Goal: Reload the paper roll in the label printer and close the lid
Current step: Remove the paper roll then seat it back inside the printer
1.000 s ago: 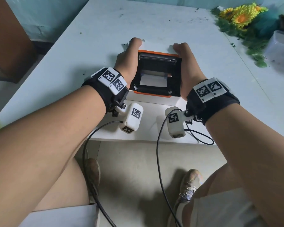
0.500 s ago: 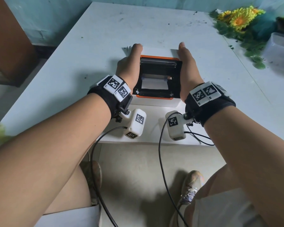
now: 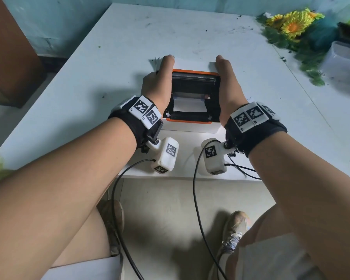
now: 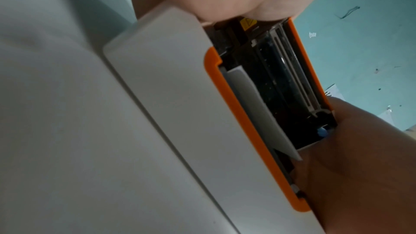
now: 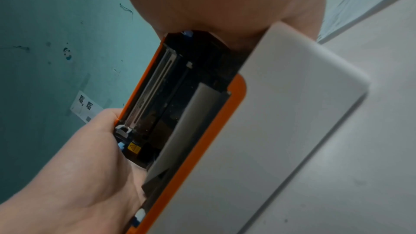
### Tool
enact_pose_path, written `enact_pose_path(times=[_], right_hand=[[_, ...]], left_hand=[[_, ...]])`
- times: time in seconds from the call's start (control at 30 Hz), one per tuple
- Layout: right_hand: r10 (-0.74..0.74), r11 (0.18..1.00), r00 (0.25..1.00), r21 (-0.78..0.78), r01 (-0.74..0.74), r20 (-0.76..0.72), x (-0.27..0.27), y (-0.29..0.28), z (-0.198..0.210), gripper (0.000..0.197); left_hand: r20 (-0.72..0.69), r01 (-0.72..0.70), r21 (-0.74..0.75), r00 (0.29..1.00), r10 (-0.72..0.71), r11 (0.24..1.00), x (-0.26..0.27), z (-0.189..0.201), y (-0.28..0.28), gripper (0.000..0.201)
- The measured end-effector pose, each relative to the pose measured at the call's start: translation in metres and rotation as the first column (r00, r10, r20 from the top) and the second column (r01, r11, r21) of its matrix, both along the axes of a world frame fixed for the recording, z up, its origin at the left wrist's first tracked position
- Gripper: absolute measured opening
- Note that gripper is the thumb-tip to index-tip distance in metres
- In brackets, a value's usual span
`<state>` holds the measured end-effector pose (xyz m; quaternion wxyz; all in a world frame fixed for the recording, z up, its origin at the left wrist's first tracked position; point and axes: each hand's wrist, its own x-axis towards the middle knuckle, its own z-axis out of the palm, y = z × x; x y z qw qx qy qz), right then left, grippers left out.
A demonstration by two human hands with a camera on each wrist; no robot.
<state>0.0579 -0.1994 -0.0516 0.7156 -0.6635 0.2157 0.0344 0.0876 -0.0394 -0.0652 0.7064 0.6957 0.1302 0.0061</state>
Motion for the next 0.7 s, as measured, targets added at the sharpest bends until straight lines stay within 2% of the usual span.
enact_pose_path(times=[0.2, 0.43, 0.6, 0.7], right_hand=[[0.032, 0.999, 0.999, 0.012, -0.032, 0.017, -0.0027, -0.0040, -0.0005, 0.057], [0.059, 0.998, 0.998, 0.030, -0.060, 0.020, -0.0036, -0.0017, 0.0010, 0.072], [0.016, 1.000, 0.999, -0.008, -0.016, 0.049, -0.0026, -0.0003, 0.0006, 0.065], [0.008, 1.000, 0.999, -0.015, -0.008, 0.047, -0.0015, 0.0002, -0.0003, 0.064]], left_hand=[[-0.010, 0.038, -0.022, 0.999, -0.038, 0.999, -0.0028, 0.0033, -0.0001, 0.057], [0.006, 0.032, -0.012, 0.999, -0.032, 0.999, -0.0012, 0.0014, -0.0002, 0.055], [-0.007, 0.069, -0.064, 0.998, -0.070, 0.996, 0.0005, 0.0016, 0.0021, 0.049], [-0.005, 0.064, -0.047, 0.998, -0.064, 0.997, 0.0017, 0.0008, 0.0024, 0.055]])
